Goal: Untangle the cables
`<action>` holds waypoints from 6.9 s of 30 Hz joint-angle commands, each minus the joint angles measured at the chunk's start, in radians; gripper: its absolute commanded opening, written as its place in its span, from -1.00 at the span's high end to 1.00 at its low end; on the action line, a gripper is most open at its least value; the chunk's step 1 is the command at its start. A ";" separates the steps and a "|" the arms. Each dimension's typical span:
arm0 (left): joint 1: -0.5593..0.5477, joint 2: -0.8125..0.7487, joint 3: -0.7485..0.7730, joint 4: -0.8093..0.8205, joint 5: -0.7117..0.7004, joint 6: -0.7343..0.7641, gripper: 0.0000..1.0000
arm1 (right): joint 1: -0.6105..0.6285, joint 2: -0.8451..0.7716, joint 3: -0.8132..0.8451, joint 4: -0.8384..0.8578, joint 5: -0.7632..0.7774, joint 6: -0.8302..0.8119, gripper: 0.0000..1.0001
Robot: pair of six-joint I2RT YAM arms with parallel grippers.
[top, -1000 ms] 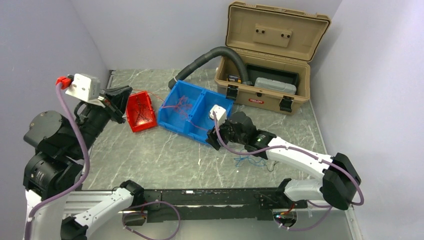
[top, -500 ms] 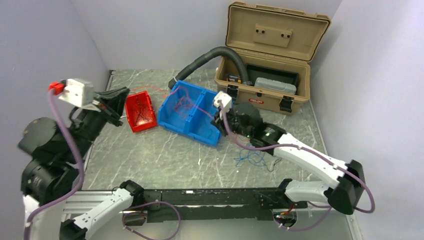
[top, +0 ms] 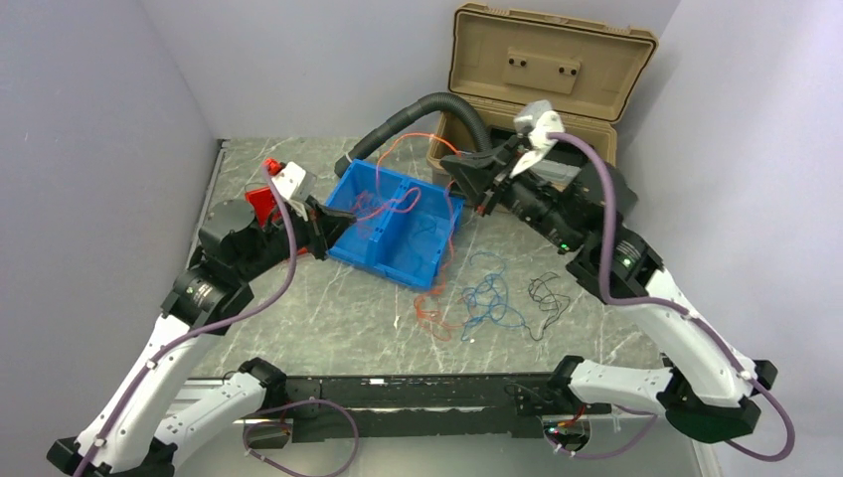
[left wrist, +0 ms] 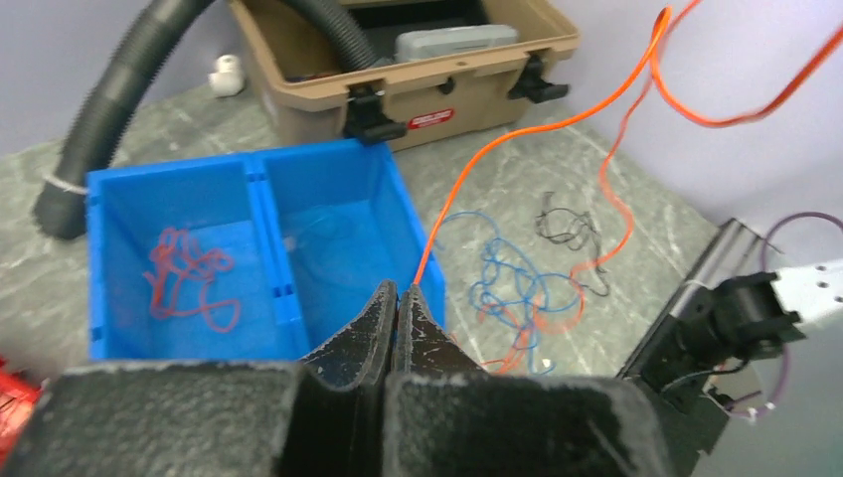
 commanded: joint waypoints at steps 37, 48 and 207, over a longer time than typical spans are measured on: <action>0.005 -0.060 -0.161 0.237 0.037 -0.030 -0.98 | 0.003 0.412 0.370 0.052 -0.117 0.078 1.00; 0.005 -0.026 -0.080 0.263 0.159 0.047 -0.99 | 0.004 0.418 0.354 0.065 -0.165 0.108 1.00; 0.147 1.021 0.112 0.147 -0.456 -0.095 1.00 | -0.475 -0.304 -1.035 0.104 0.333 0.396 1.00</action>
